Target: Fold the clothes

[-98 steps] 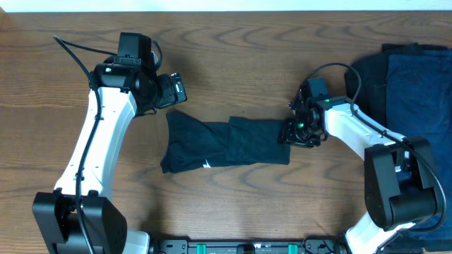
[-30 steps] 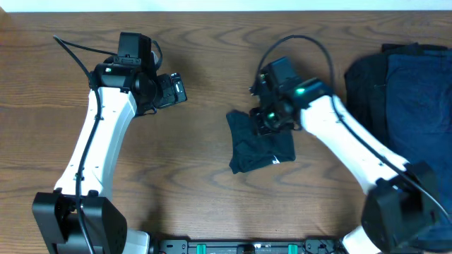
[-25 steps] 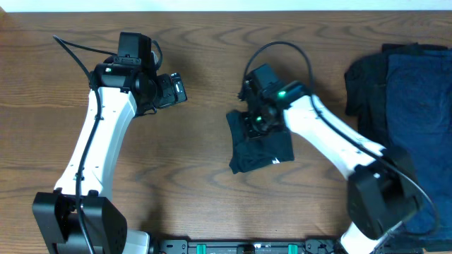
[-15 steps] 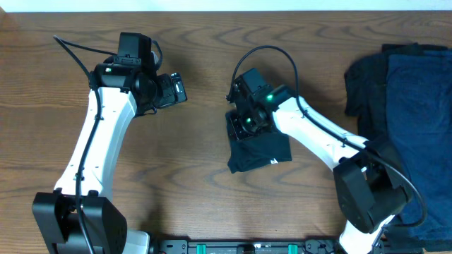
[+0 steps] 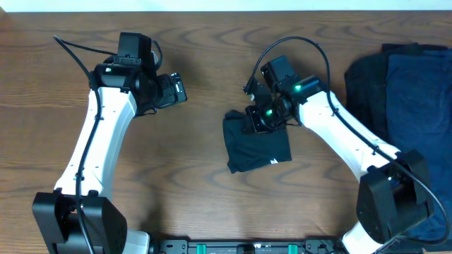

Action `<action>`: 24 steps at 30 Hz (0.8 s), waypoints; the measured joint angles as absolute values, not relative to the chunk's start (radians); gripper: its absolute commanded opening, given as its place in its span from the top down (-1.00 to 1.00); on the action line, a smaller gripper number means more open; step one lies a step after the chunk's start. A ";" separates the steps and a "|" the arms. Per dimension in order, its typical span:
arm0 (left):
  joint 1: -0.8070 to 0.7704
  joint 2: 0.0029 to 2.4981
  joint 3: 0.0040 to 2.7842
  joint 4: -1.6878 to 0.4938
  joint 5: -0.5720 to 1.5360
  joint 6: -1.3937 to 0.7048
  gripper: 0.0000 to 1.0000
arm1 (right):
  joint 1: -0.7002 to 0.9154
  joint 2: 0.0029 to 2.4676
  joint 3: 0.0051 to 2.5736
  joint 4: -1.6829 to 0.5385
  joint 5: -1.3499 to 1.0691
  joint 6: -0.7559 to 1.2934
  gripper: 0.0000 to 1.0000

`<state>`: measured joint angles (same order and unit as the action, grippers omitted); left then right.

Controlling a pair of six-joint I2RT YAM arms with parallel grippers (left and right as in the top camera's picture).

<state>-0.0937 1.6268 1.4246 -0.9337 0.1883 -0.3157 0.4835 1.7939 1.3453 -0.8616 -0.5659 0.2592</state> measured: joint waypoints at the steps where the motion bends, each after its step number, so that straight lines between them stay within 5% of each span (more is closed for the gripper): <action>1: -0.094 1.627 1.425 -0.934 0.188 -0.316 -0.96 | 0.488 1.794 1.338 -0.859 -0.567 0.260 0.98; 24: -0.094 1.627 1.425 -0.934 0.189 -0.316 -0.96 | 0.562 1.790 0.914 -0.376 -0.480 0.475 0.97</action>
<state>-0.0937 1.6268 1.4246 -0.9337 0.1886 -0.3157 0.5621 1.7905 0.9142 -0.3756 -0.4805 0.4747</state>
